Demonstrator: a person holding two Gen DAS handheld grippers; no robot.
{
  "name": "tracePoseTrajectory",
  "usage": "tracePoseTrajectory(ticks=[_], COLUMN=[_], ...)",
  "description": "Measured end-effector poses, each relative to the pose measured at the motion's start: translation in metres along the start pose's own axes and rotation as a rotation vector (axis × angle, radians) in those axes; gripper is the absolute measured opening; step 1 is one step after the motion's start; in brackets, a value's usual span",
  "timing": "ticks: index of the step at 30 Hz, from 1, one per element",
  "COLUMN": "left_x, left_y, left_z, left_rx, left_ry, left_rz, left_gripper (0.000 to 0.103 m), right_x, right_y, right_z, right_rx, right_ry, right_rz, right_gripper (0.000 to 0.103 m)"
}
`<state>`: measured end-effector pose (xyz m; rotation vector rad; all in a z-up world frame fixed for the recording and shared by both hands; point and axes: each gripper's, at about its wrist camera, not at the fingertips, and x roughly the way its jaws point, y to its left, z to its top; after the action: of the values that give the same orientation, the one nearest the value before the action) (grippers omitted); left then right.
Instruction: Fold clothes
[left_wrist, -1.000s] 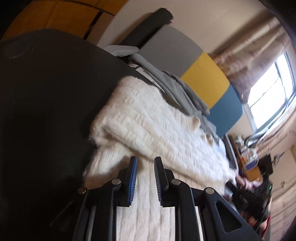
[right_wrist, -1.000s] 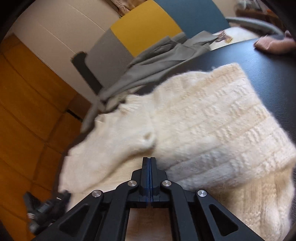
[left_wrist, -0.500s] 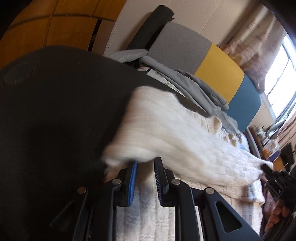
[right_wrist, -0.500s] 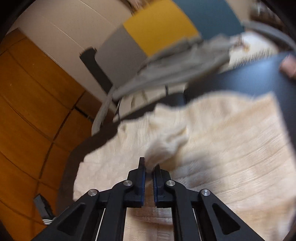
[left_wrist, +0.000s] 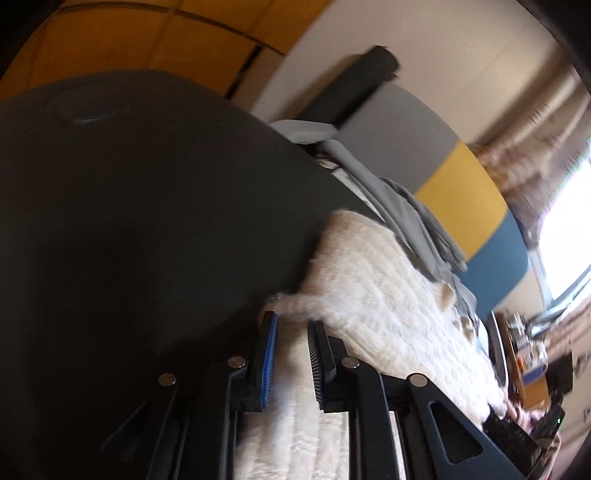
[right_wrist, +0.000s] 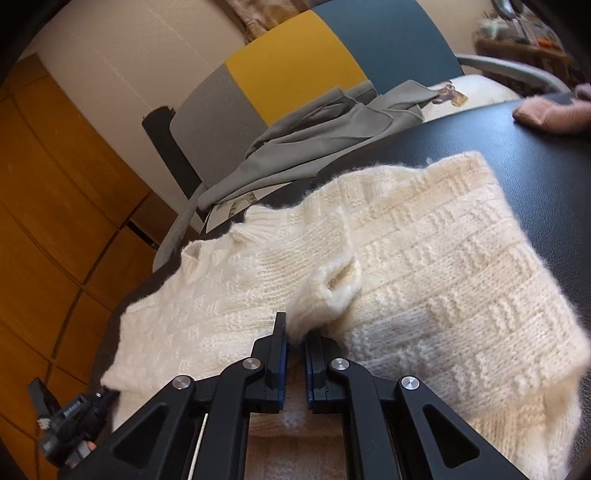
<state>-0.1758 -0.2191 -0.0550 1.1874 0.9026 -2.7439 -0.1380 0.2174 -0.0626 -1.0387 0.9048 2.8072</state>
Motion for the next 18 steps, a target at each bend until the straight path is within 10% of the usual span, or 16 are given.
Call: tracePoseTrajectory(ticks=[8, 13, 18], left_x=[-0.038, 0.005, 0.071], left_y=[-0.041, -0.111, -0.133], left_z=[-0.009, 0.006, 0.008], left_rx=[0.210, 0.411, 0.591], left_ry=[-0.070, -0.044, 0.040], left_rz=[-0.006, -0.010, 0.183], left_gripper=[0.018, 0.020, 0.021], right_x=[-0.002, -0.003, -0.002], right_y=[-0.001, -0.003, -0.003], right_z=[-0.004, -0.005, -0.005], right_rx=[0.004, 0.016, 0.014], right_ry=[-0.018, -0.024, -0.023], right_rz=[0.007, 0.022, 0.027], right_gripper=[0.010, 0.010, 0.010])
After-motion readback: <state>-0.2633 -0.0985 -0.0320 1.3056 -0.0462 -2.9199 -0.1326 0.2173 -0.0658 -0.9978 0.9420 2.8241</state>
